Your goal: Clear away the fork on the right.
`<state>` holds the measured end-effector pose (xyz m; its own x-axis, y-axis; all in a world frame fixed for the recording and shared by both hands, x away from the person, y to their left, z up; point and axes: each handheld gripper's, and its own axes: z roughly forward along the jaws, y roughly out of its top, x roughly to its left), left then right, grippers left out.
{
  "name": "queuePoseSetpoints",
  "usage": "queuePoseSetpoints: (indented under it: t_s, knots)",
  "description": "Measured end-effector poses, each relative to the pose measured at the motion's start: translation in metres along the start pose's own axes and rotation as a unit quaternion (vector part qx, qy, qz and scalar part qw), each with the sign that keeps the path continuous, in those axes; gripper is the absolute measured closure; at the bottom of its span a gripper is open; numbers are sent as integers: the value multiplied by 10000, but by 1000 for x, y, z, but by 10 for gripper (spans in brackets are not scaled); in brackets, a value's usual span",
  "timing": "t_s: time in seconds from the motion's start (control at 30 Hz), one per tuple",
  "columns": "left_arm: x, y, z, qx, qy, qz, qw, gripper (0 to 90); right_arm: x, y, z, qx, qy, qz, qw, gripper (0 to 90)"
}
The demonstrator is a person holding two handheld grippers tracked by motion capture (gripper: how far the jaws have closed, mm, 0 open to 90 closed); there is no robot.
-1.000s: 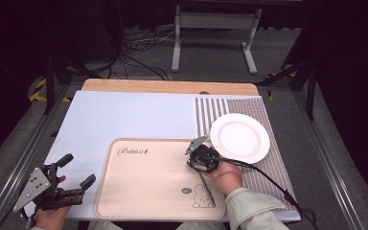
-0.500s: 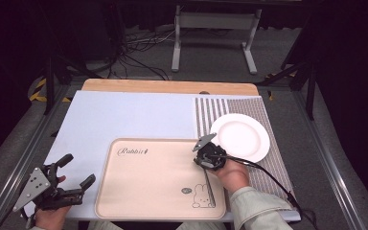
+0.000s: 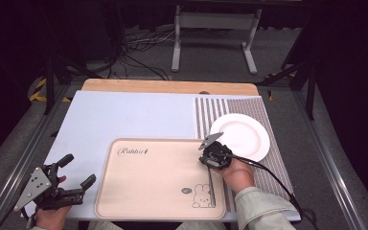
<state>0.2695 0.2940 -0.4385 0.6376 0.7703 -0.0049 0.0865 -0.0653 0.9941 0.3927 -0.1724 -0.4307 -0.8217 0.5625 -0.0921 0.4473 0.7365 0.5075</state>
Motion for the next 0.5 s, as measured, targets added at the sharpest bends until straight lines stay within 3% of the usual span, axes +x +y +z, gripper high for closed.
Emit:
queuePoseSetpoints:
  t_s: [0.4,0.5]
  knots:
    - [0,0,1,13,2,-9,10000,16,-2,-2,-1,7,-1,104,9999,900]
    - [0,0,1,6,3,-14,10000,16,-1,-1,-6,-153,59,131,9998,884]
